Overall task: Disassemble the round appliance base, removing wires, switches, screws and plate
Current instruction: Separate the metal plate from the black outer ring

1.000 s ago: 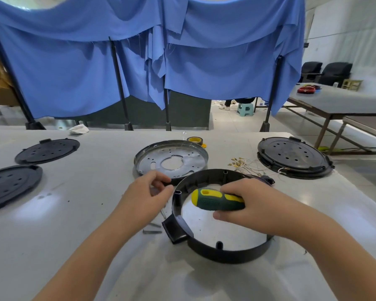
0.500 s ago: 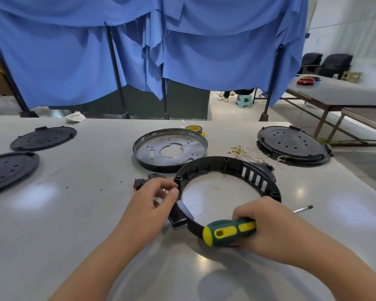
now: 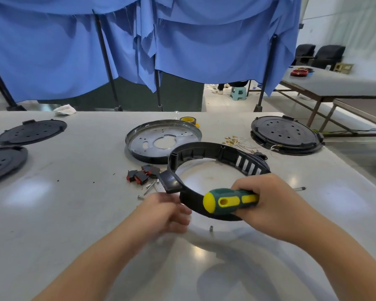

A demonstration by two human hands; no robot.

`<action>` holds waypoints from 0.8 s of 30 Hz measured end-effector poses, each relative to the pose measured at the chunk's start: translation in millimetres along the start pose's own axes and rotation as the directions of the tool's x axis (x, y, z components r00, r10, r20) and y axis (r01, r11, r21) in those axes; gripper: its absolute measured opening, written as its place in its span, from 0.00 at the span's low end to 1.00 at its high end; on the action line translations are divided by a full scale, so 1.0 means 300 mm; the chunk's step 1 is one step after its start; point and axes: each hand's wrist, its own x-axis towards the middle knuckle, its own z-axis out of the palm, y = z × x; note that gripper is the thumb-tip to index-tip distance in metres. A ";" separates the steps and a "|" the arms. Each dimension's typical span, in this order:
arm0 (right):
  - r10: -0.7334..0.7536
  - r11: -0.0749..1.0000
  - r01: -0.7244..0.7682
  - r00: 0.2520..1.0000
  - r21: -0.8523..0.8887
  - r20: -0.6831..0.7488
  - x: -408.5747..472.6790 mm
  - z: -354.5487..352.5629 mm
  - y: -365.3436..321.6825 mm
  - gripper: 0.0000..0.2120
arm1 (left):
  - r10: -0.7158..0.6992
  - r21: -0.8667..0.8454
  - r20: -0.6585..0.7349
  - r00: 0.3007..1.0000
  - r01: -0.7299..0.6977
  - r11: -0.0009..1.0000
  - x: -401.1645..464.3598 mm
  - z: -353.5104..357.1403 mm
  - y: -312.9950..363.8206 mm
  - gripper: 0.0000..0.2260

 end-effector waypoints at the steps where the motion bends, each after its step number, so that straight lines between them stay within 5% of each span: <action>1: -0.002 1.000 0.002 1.000 0.000 -0.005 -0.001 -0.001 0.001 0.05 | 0.079 0.213 0.011 0.997 -0.079 0.974 -0.004 0.007 -0.014 0.08; 4: -0.010 1.000 0.011 0.999 0.006 -0.046 -0.004 -0.010 0.009 0.08 | 0.254 0.602 0.049 0.966 -0.231 0.764 -0.016 0.019 -0.042 0.06; 15: -0.050 0.999 0.047 0.995 -0.027 -0.083 -0.014 -0.011 0.021 0.04 | 0.537 0.744 0.209 0.817 -0.489 0.455 -0.028 0.082 -0.103 0.04; 18: -0.052 0.998 0.049 0.995 -0.036 -0.087 -0.015 -0.008 0.022 0.06 | 0.538 0.738 0.211 0.816 -0.494 0.460 -0.028 0.078 -0.099 0.02; 21: -0.048 0.998 0.045 0.995 -0.037 -0.090 -0.014 -0.005 0.025 0.08 | 0.448 0.642 0.205 0.870 -0.465 0.609 -0.021 0.040 -0.069 0.01; 24: -0.055 0.997 0.050 0.993 -0.055 -0.106 -0.015 -0.003 0.026 0.07 | 0.314 0.646 0.326 0.891 -0.453 0.614 -0.018 -0.059 -0.013 0.05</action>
